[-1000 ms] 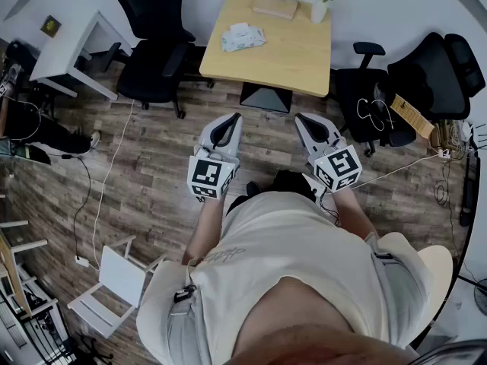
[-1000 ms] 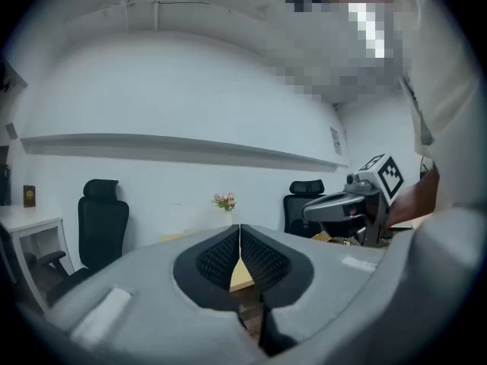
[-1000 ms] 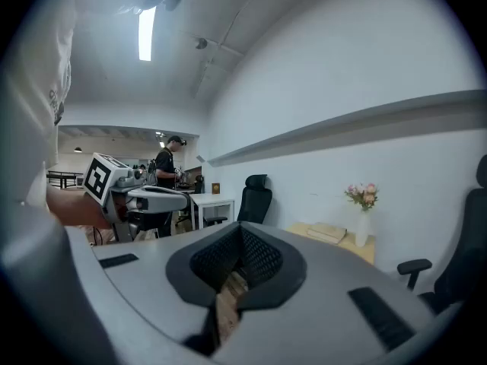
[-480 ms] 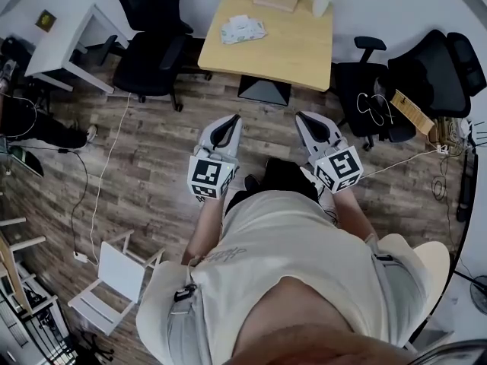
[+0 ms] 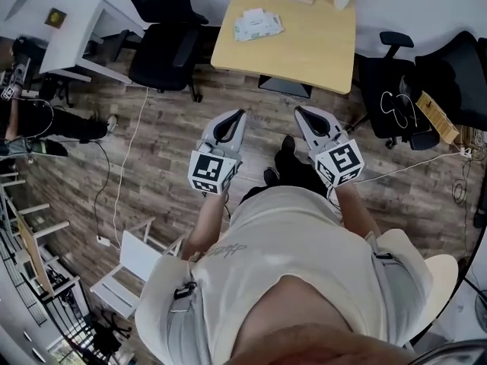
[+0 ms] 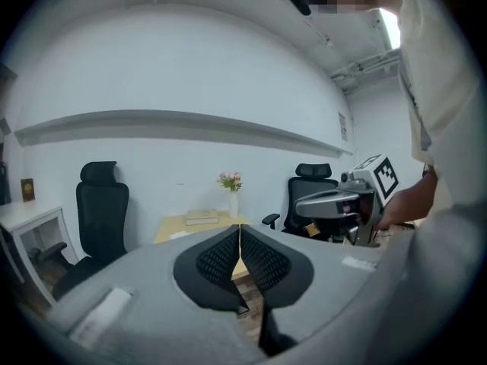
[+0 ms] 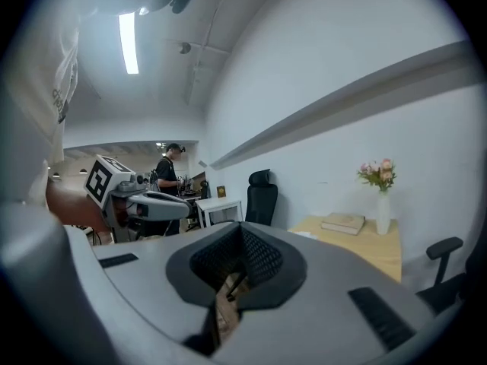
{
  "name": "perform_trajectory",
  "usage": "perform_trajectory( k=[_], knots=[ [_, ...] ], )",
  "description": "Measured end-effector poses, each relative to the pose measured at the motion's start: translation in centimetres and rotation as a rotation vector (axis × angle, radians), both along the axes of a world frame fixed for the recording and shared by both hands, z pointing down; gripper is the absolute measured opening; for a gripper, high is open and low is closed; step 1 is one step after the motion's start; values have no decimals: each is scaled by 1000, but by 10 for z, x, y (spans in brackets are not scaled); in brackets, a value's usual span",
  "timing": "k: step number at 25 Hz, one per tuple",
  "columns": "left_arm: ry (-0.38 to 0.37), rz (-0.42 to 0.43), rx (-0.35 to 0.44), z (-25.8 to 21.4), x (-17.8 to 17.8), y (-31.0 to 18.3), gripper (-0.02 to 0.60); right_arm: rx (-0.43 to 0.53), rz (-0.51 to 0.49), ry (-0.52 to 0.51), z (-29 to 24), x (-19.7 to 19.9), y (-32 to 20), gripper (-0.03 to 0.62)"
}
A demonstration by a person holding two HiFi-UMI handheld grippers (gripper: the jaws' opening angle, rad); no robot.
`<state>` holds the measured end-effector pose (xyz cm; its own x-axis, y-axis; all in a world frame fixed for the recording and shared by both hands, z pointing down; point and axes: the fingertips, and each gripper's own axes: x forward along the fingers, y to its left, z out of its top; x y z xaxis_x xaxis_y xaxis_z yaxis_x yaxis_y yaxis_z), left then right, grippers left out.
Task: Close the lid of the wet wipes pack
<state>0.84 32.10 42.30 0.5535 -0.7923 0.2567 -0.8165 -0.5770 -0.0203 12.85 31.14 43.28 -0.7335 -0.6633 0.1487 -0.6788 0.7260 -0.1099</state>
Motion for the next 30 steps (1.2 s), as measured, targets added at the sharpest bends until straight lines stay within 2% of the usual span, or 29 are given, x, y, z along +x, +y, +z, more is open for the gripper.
perform_trajectory(
  k=[3,7,12,16,19,25,30],
  knots=[
    [-2,27,10,-12,12,-35,17,30,-19,-16,-7,3,-33,0],
    [99,56,18,-30,20,-73,17,26,-13,-26,0,12,-74,0],
    [49,-2,8,-27,6,-119,17,29,2,-50,-1,22,-125,0],
    [36,-44,23,-32,-3,-139,17,29,-40,-33,0,14,-150,0],
    [54,-71,4,-27,-13,-147,17,29,-73,-17,0,1,-162,0],
    [100,-78,-59,-6,-31,-169,17,-10,-61,7,11,-13,-186,0],
    [140,-50,-75,-1,-57,-200,17,-15,3,33,8,-28,-206,0]
  ],
)
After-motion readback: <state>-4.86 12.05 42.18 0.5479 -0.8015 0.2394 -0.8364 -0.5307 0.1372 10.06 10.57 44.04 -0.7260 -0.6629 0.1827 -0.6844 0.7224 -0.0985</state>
